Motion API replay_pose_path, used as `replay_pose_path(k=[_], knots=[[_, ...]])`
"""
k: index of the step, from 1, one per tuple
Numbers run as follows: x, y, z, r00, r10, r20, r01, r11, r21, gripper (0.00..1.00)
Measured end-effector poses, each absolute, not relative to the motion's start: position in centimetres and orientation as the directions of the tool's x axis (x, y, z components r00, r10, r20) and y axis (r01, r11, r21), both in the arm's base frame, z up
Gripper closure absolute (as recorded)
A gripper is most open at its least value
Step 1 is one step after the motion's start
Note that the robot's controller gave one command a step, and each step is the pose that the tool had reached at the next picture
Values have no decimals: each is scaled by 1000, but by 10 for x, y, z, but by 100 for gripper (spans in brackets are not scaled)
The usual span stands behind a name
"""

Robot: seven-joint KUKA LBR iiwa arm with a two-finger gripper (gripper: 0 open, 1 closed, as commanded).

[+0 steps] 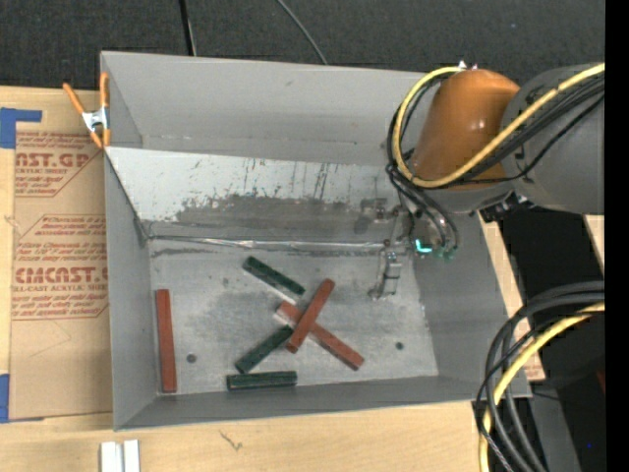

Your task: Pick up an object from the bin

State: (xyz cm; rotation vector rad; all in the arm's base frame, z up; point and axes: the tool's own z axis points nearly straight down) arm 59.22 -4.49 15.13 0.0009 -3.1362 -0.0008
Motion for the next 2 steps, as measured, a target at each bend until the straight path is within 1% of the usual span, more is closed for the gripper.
replay_pose_path(k=[1,2], knots=[[594,-45,156,-1000,-1,-2,-1,1000,0,0],[579,-14,119,-998,-65,-8,-65,998,-2,0]])
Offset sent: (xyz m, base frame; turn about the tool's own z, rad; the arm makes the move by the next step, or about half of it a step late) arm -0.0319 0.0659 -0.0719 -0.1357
